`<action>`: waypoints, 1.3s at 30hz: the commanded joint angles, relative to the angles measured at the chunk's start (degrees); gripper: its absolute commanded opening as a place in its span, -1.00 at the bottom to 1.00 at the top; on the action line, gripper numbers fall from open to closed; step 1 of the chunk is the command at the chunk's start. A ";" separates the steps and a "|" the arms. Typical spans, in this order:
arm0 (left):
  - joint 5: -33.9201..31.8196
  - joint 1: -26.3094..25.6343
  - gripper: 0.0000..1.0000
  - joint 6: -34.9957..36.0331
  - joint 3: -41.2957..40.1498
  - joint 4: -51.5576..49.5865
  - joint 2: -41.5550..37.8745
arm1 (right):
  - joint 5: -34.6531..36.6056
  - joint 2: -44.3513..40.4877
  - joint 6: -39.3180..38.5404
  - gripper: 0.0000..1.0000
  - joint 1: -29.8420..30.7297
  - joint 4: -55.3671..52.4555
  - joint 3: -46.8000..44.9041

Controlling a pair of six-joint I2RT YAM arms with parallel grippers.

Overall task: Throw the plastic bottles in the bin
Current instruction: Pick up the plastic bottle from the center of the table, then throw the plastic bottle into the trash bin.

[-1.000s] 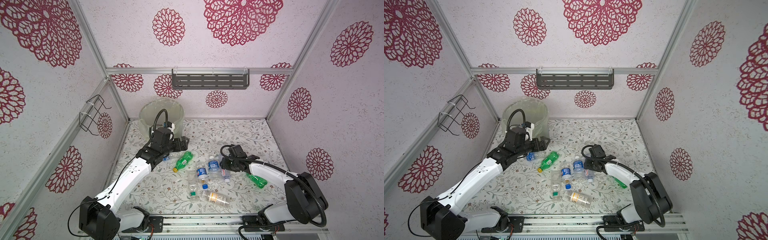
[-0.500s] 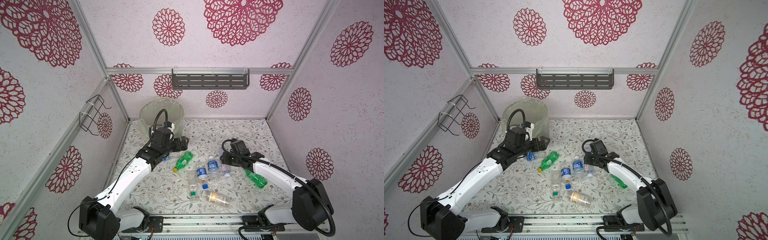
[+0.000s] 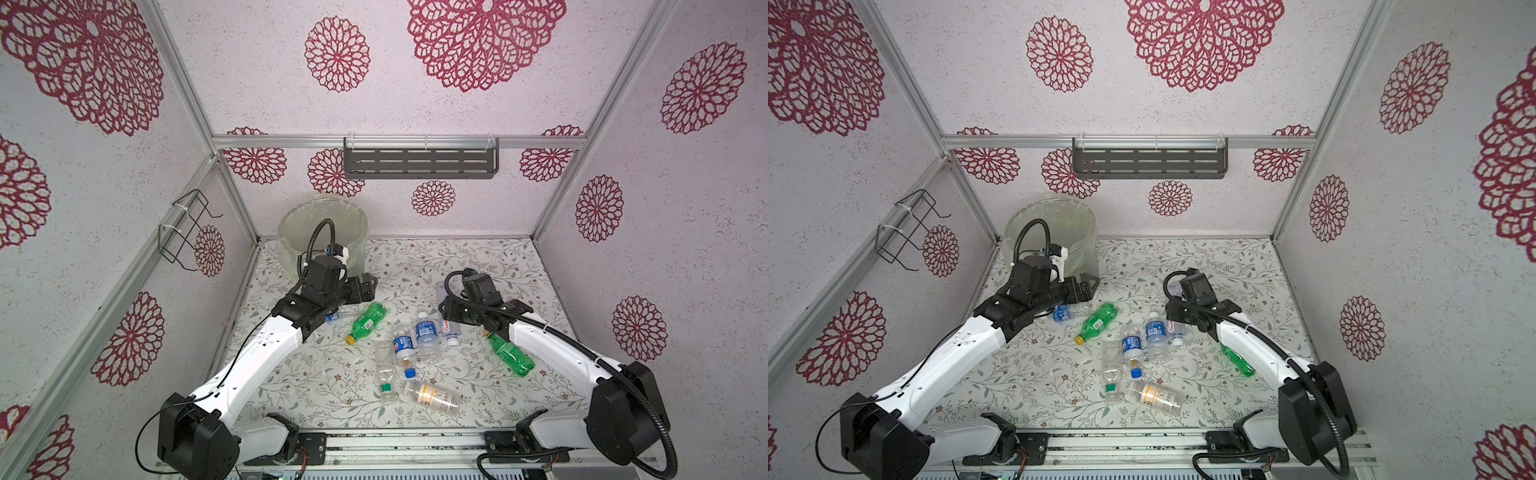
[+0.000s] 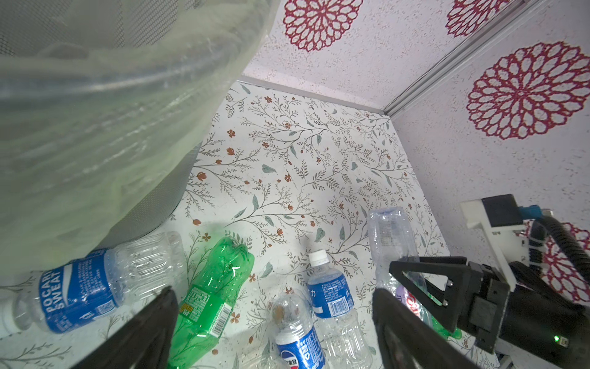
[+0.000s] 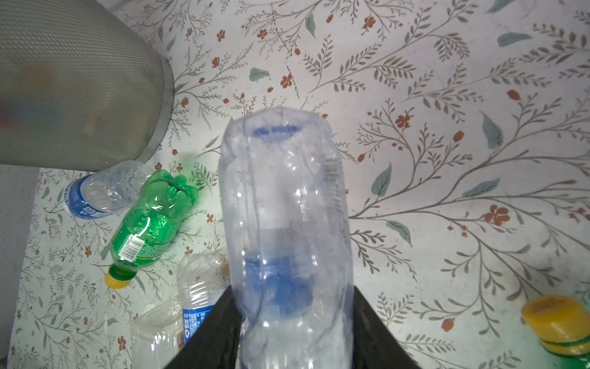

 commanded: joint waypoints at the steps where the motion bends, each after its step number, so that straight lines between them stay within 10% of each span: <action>1: -1.13 -0.35 0.95 -0.03 -1.10 -0.35 -1.57 | -1.00 -2.46 -0.91 0.04 0.07 1.92 2.54; 39: -4.17 -0.33 0.95 -1.90 -7.29 -2.66 -8.03 | -11.81 9.23 -1.28 -0.01 1.01 11.95 29.55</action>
